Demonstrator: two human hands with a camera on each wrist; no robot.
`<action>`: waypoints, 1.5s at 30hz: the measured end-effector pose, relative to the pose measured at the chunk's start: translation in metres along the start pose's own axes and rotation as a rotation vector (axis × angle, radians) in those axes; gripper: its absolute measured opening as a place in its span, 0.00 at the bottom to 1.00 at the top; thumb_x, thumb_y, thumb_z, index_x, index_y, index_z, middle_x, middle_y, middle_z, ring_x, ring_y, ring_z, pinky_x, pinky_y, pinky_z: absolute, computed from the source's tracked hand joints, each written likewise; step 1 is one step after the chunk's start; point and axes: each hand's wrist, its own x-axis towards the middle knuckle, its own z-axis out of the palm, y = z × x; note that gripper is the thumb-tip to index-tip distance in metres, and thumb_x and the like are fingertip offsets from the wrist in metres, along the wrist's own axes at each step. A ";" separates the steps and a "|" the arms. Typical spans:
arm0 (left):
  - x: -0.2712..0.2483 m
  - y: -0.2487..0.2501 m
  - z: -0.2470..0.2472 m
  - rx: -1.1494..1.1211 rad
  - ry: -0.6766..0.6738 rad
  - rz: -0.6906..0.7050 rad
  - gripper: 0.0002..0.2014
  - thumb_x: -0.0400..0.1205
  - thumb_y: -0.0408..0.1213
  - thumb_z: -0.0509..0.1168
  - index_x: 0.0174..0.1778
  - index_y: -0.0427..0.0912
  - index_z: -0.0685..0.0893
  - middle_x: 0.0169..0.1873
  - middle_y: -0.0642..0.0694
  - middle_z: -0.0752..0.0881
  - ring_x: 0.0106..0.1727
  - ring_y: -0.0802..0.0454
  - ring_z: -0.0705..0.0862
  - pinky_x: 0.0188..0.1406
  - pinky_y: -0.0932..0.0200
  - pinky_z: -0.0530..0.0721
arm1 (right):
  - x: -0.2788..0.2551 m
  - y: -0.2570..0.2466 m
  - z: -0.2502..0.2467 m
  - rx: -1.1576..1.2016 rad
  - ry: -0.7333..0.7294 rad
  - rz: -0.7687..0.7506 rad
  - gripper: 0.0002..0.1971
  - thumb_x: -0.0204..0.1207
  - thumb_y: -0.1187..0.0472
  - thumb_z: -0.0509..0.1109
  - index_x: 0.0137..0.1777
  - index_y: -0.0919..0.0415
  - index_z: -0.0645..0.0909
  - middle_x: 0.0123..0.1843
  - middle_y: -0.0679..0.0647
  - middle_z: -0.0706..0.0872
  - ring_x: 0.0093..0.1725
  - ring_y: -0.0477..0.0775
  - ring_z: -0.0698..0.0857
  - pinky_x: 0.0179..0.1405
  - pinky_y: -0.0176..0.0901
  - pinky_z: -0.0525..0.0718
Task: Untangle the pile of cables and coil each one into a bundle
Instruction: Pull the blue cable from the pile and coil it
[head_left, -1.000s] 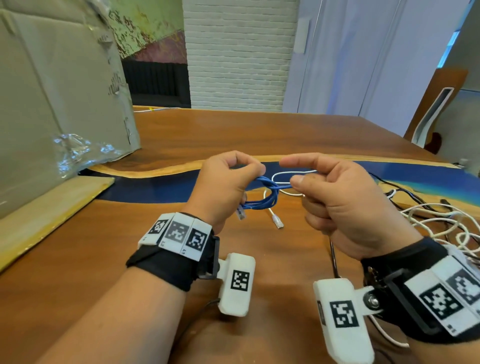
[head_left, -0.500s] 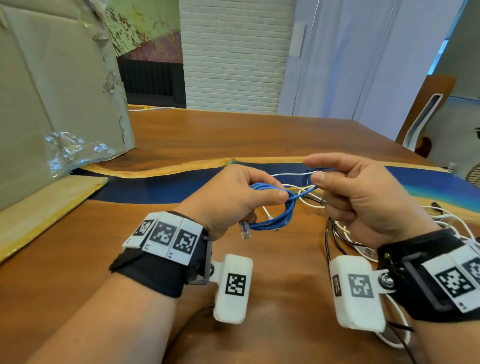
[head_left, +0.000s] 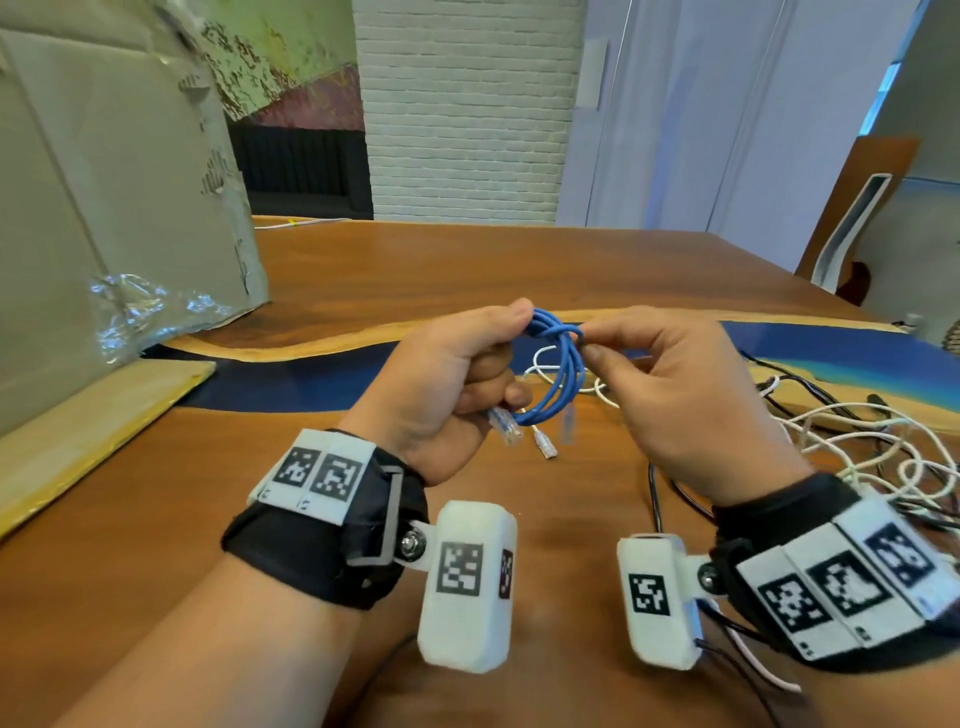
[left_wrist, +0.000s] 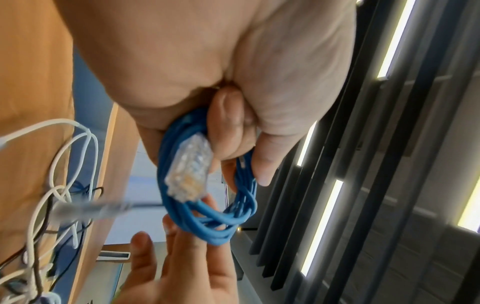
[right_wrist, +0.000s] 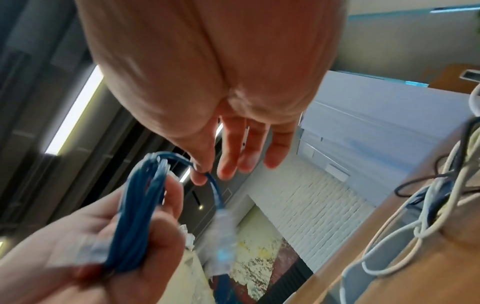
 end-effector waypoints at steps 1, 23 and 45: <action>0.000 -0.002 0.002 0.007 -0.003 0.014 0.20 0.86 0.38 0.64 0.27 0.46 0.89 0.19 0.54 0.54 0.17 0.59 0.53 0.29 0.62 0.69 | 0.000 0.000 0.004 -0.023 0.030 -0.016 0.16 0.83 0.65 0.73 0.50 0.38 0.89 0.47 0.43 0.91 0.49 0.42 0.88 0.49 0.36 0.86; 0.011 -0.017 -0.011 0.567 0.100 0.383 0.08 0.87 0.37 0.69 0.44 0.42 0.91 0.35 0.50 0.89 0.38 0.55 0.85 0.39 0.60 0.84 | -0.011 -0.005 0.032 0.907 -0.106 0.466 0.16 0.71 0.65 0.75 0.54 0.78 0.86 0.44 0.66 0.92 0.43 0.58 0.91 0.53 0.50 0.90; 0.014 -0.023 -0.010 0.386 0.162 0.305 0.11 0.91 0.44 0.61 0.50 0.45 0.86 0.22 0.52 0.67 0.26 0.54 0.62 0.27 0.54 0.61 | -0.009 0.007 0.032 0.449 0.009 0.262 0.16 0.72 0.59 0.84 0.55 0.61 0.83 0.29 0.63 0.75 0.27 0.56 0.76 0.28 0.48 0.77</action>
